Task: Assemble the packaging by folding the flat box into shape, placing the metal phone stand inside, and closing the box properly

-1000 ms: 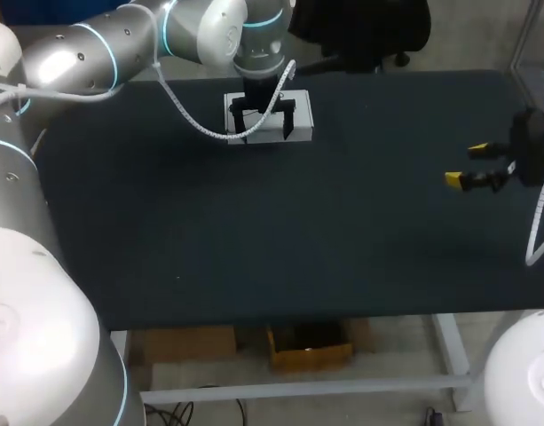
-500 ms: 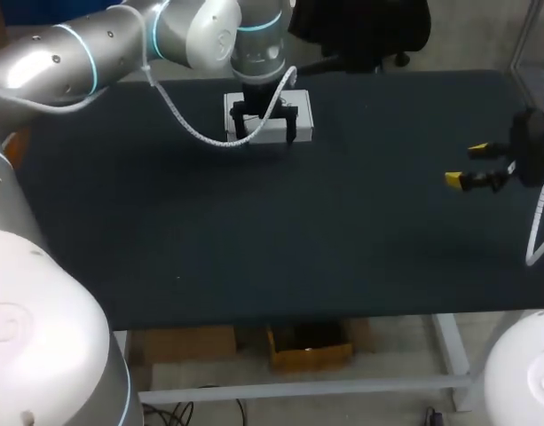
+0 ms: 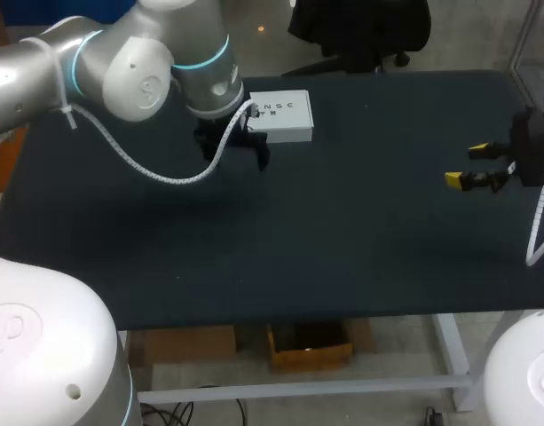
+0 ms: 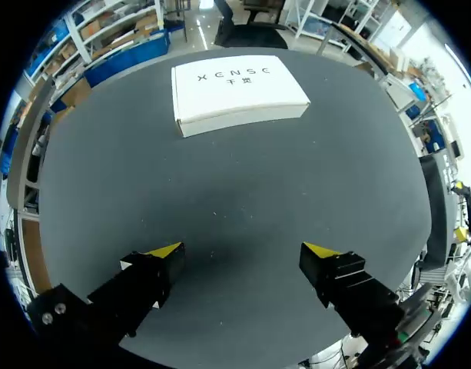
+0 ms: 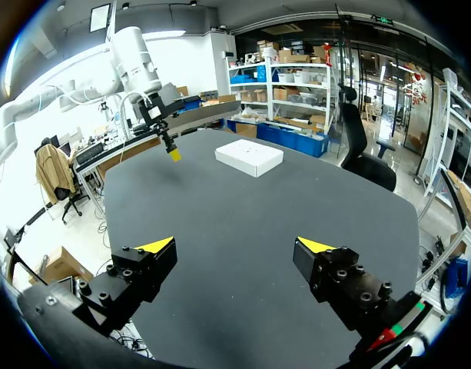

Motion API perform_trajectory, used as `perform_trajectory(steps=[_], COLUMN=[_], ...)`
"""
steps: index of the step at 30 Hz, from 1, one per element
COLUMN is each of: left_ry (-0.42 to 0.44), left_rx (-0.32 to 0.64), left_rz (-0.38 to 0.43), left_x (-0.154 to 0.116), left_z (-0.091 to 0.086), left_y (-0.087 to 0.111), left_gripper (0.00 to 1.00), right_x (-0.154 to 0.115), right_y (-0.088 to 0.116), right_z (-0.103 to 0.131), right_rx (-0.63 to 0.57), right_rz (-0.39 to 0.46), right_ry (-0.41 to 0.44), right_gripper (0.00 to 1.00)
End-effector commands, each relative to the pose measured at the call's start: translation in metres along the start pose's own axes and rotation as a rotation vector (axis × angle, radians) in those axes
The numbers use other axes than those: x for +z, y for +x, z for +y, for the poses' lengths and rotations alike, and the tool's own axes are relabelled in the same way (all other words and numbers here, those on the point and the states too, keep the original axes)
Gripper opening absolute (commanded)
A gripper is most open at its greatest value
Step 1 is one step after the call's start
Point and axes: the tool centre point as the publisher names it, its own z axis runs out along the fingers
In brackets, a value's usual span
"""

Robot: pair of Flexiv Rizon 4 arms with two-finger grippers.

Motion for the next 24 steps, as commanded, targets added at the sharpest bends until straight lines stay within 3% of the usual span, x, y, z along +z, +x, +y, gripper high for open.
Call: perform_trajectory(steps=[1,9,24], left_ry=[0.335,0.386,0.396], left_rx=[0.035,0.104,0.293], left_rz=[0.093,0.172,0.356], left_x=[-0.02,-0.023,-0.03], left_z=[0.063,0.079,0.058], left_y=[-0.016,-0.034,-0.044], left_gripper=[1.0,1.0,1.0], right_x=[-0.002,-0.002,-0.002], right_y=[0.0,0.0,0.0], right_z=[-0.001,-0.001,-0.001], right_rx=[-0.001,-0.001,-0.001], right_rz=[0.005,0.005,0.005], right_ry=[-0.007,-0.007,-0.007], right_gripper=[1.0,1.0,1.0])
